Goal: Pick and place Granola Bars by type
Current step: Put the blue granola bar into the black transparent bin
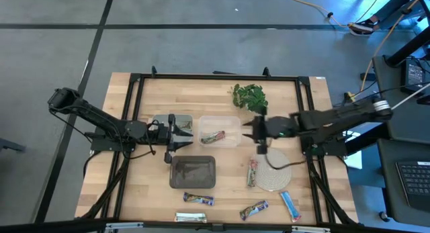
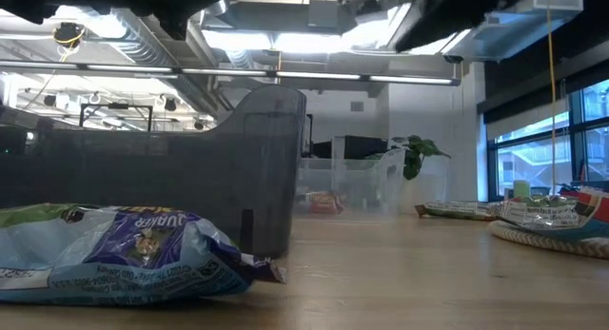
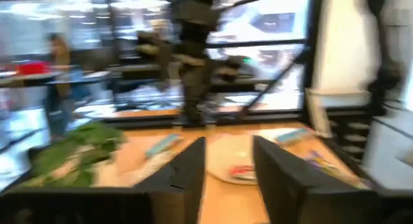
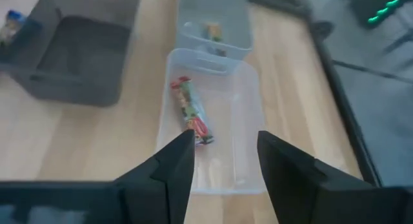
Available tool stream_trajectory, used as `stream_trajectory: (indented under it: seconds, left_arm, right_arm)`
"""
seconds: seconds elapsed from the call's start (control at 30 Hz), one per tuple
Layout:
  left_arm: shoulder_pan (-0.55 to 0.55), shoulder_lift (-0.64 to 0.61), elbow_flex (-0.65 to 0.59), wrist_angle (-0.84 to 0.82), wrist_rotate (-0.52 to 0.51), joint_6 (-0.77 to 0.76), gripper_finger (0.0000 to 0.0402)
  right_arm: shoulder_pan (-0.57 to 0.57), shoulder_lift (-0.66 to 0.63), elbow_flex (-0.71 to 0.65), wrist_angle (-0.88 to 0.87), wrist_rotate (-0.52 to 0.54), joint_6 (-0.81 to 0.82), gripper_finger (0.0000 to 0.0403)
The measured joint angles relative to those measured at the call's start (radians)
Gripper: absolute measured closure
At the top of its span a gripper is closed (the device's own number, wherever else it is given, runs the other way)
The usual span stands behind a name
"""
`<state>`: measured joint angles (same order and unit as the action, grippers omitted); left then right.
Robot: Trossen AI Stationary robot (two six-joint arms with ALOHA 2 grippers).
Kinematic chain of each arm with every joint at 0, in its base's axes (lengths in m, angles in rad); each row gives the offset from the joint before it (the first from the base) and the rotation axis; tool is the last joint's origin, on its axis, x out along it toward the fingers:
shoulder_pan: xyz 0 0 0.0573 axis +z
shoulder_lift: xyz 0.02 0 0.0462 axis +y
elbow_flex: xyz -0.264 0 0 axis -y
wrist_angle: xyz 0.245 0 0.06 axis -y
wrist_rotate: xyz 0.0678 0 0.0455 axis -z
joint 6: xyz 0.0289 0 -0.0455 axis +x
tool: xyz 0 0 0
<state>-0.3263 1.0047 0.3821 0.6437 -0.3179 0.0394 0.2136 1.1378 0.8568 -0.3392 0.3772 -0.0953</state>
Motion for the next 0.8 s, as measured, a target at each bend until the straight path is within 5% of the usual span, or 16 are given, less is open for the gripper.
stream_trajectory:
  seconds: [0.13, 0.43, 0.8]
  left_arm:
    - [-0.032, 0.061, 0.070, -0.045, 0.078, 0.045, 0.0285]
    - [-0.166, 0.333, 0.494, -0.563, -0.046, 0.016, 0.0286]
    - [-0.289, 0.550, 0.641, -0.430, 0.036, -0.056, 0.0281]
  right_arm:
    - [0.031, -0.113, -0.117, 0.078, 0.088, 0.041, 0.0231]
    - [0.032, -0.187, -0.175, 0.076, 0.103, 0.123, 0.0231]
    - [0.032, -0.127, -0.175, 0.063, 0.103, 0.149, 0.0231]
